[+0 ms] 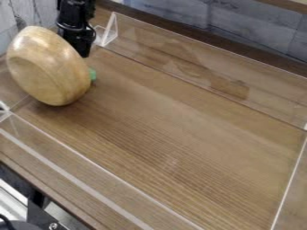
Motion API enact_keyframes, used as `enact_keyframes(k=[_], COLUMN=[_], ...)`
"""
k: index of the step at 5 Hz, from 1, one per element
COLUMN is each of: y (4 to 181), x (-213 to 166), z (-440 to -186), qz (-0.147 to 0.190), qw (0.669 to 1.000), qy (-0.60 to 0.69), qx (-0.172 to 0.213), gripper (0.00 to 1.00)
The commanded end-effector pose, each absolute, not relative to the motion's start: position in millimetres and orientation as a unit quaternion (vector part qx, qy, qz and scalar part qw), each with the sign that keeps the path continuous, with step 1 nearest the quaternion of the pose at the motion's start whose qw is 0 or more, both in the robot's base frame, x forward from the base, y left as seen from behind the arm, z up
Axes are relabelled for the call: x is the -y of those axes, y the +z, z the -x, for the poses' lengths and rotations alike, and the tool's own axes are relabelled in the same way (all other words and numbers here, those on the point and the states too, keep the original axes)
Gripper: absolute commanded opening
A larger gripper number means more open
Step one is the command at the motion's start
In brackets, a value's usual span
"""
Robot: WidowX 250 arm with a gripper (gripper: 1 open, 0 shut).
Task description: Put green object into wooden bowl
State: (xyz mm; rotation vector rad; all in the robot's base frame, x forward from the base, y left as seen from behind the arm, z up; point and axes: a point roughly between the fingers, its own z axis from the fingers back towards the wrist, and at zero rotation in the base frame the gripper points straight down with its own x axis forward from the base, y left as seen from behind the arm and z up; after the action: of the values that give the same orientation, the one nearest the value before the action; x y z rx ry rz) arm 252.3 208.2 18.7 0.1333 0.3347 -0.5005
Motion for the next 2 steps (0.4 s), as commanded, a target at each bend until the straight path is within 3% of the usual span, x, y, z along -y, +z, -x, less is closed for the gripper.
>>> enact_keyframes(k=[1,2], y=[11.2,11.3], x=[-210.5,-210.3], z=[-248.8,-258.1], qz=[-0.056,-0.050], qw=[0.944,0.949], qy=[-0.272,-0.251], qx=[-0.179,-0.183], gripper=[0.00,0.00])
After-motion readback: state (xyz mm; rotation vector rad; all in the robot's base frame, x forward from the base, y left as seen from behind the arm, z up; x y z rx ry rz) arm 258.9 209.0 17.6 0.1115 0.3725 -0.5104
